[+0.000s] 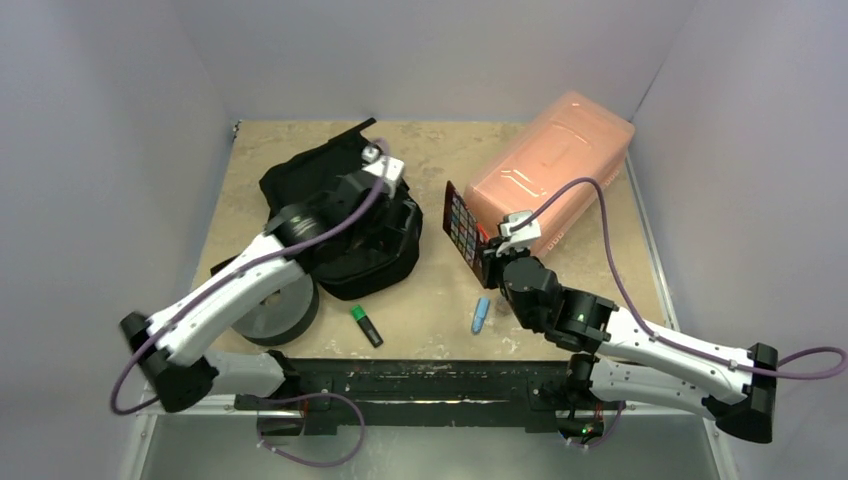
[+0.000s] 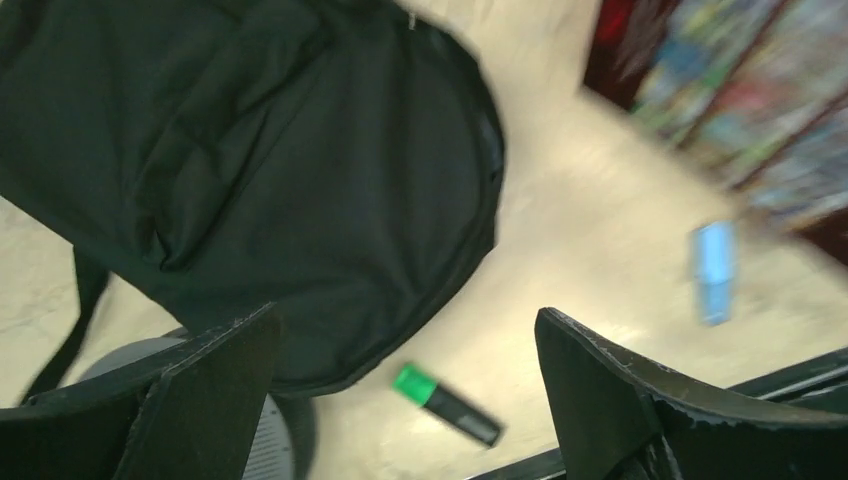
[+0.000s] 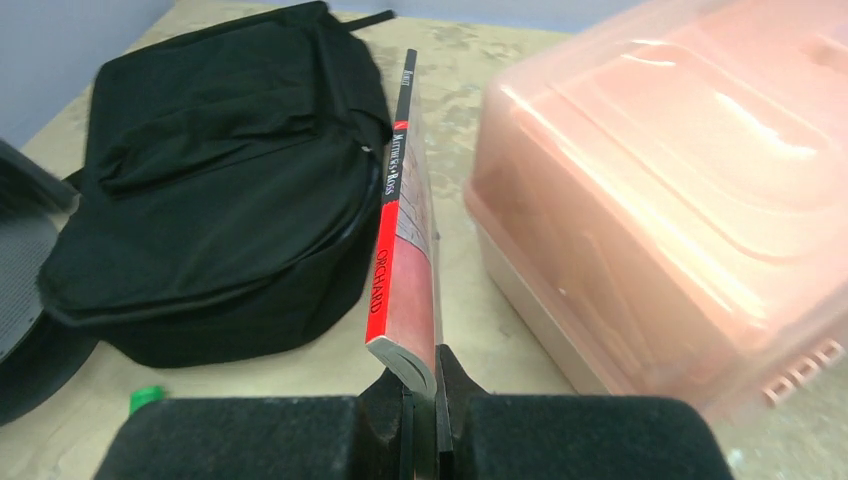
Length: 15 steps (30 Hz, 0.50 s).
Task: Pack the student bag
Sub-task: Pick up the book from the center of the board.
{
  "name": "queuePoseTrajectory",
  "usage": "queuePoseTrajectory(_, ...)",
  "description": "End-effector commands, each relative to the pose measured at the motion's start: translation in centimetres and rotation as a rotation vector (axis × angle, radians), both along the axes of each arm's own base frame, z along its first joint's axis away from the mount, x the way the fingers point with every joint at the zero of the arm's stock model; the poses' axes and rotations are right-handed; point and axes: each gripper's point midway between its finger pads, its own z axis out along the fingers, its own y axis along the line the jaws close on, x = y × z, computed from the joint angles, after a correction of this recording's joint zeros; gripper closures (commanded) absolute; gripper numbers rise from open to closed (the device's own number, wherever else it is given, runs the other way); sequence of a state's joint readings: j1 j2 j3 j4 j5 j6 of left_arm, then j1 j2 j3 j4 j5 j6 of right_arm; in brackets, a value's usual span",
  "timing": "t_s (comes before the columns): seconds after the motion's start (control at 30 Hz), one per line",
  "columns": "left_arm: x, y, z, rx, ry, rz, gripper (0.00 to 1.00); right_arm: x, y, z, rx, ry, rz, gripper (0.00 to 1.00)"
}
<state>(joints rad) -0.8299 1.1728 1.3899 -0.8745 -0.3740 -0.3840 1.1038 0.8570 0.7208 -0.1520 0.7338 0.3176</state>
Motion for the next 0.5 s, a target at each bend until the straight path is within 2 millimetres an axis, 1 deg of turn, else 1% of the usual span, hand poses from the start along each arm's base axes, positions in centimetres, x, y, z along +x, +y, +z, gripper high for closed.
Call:
queuePoseTrajectory(0.0,0.5,1.5,-8.1,0.437,0.176,-0.170,0.04,0.3,-3.1,2.9,0.104,0.005,-0.168,1.00)
queuePoseTrajectory(0.07,0.3,0.2,-10.6,0.437,0.236,-0.227,0.07,0.1,-3.6,3.5,0.120,-0.008,-0.164,1.00)
queuePoseTrajectory(0.1,0.3,-0.1,-11.4,0.439,0.258,-0.234,0.10,-0.1,-3.7,3.8,0.127,-0.011,-0.157,1.00)
queuePoseTrajectory(0.17,0.7,-0.2,-12.2,0.454,0.263,-0.218,0.14,-0.4,-4.0,4.2,0.146,-0.015,-0.142,1.00)
queuePoseTrajectory(0.27,1.2,-0.4,-13.3,0.483,0.272,-0.216,0.22,-0.9,-4.3,4.5,0.180,-0.014,-0.128,1.00)
queuePoseTrajectory(0.37,1.5,-0.2,-14.8,0.532,0.300,-0.212,0.25,-1.1,-4.5,4.6,0.204,-0.016,-0.118,1.00)
queuePoseTrajectory(0.47,1.6,0.1,-16.3,0.576,0.323,-0.213,0.25,-1.3,-4.5,4.7,0.214,-0.014,-0.113,1.00)
